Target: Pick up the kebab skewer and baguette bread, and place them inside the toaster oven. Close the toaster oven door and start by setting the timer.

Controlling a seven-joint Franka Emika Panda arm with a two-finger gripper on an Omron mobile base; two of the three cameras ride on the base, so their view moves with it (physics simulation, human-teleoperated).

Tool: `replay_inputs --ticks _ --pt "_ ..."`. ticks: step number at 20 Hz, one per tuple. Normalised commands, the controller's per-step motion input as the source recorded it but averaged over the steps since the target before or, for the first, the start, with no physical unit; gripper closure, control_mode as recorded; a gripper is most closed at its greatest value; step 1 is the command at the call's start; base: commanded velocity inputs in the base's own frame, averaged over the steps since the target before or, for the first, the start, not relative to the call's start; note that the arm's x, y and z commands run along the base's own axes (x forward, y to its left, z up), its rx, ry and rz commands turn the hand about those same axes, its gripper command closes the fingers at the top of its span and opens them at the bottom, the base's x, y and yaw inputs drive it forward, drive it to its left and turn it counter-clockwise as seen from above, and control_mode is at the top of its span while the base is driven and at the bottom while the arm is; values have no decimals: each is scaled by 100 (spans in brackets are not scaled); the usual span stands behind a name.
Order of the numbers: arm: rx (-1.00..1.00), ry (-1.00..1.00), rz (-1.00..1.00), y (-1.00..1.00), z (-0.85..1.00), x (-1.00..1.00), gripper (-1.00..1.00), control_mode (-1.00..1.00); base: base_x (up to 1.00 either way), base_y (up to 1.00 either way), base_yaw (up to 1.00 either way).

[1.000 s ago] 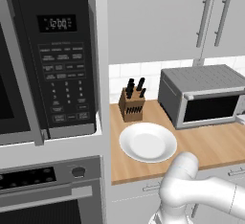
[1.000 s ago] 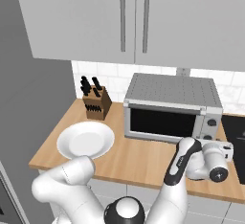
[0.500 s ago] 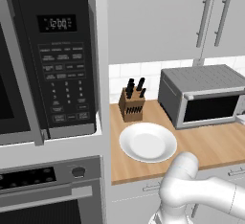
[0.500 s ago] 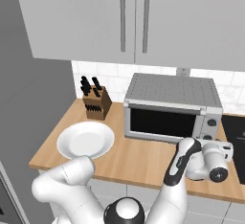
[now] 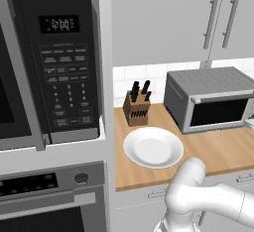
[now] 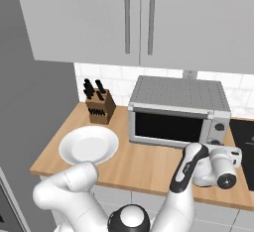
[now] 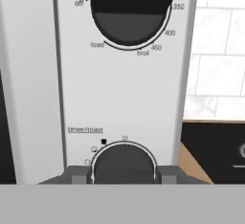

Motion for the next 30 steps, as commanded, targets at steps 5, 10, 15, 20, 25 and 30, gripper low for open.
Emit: replay_inputs --ticks 5,10,15,20,25,30 --pt "0 0 0 0 0 0 100 -100 0 0 0" --pt "0 0 0 0 0 0 100 -100 0 0 0" --pt "0 0 0 0 0 0 100 -100 0 0 0" --pt "3 -2 0 0 -2 0 100 -100 0 0 0" --pt "11 -8 0 0 -8 0 100 -100 0 0 0" --pt "15 -8 0 0 -7 0 100 -100 0 0 0"
